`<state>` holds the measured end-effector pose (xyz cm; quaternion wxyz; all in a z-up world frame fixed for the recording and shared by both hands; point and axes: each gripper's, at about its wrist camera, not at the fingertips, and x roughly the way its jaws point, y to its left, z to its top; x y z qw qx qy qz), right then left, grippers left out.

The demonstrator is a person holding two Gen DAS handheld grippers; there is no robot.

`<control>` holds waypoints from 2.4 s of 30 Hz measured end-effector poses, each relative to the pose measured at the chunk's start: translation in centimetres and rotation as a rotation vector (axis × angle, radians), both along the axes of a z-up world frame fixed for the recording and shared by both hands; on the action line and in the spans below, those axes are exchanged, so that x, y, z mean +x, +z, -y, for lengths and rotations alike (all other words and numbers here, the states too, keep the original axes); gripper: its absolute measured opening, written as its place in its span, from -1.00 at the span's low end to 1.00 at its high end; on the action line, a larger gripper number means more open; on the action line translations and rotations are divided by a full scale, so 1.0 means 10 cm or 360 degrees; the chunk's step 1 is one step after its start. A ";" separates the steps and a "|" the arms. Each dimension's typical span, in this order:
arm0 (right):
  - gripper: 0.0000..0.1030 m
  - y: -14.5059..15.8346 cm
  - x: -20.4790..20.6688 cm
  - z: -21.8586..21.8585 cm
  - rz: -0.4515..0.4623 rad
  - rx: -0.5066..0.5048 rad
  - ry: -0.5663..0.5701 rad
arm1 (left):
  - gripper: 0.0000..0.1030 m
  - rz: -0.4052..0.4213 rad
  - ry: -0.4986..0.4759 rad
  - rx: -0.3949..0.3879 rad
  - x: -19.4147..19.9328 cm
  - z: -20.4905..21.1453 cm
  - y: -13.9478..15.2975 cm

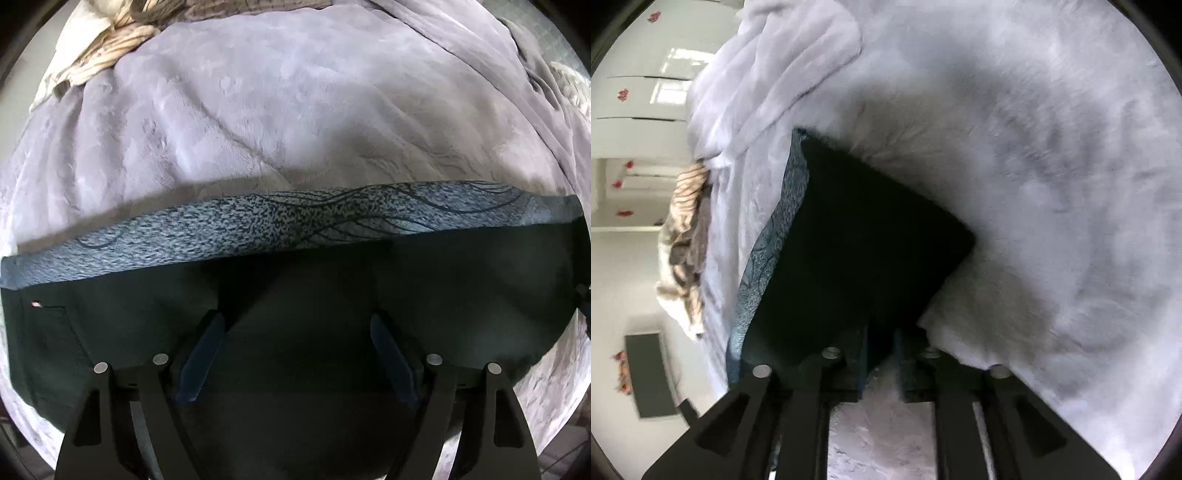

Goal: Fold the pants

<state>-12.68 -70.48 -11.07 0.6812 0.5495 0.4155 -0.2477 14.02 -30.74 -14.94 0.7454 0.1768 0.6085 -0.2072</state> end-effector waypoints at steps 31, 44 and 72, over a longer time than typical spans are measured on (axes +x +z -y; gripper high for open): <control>0.01 0.28 0.29 -0.37 0.0221 0.0145 0.0310 | 0.64 0.0169 0.0033 0.0166 0.04 -0.67 0.19; 0.01 -0.22 1.23 -2.52 0.0421 0.0767 0.0822 | 0.64 0.0161 0.0396 0.0178 0.27 -1.73 0.27; -0.75 -0.26 1.34 -3.34 0.0039 0.0487 0.0898 | 0.75 0.0072 0.0148 0.0048 0.35 -2.62 -0.09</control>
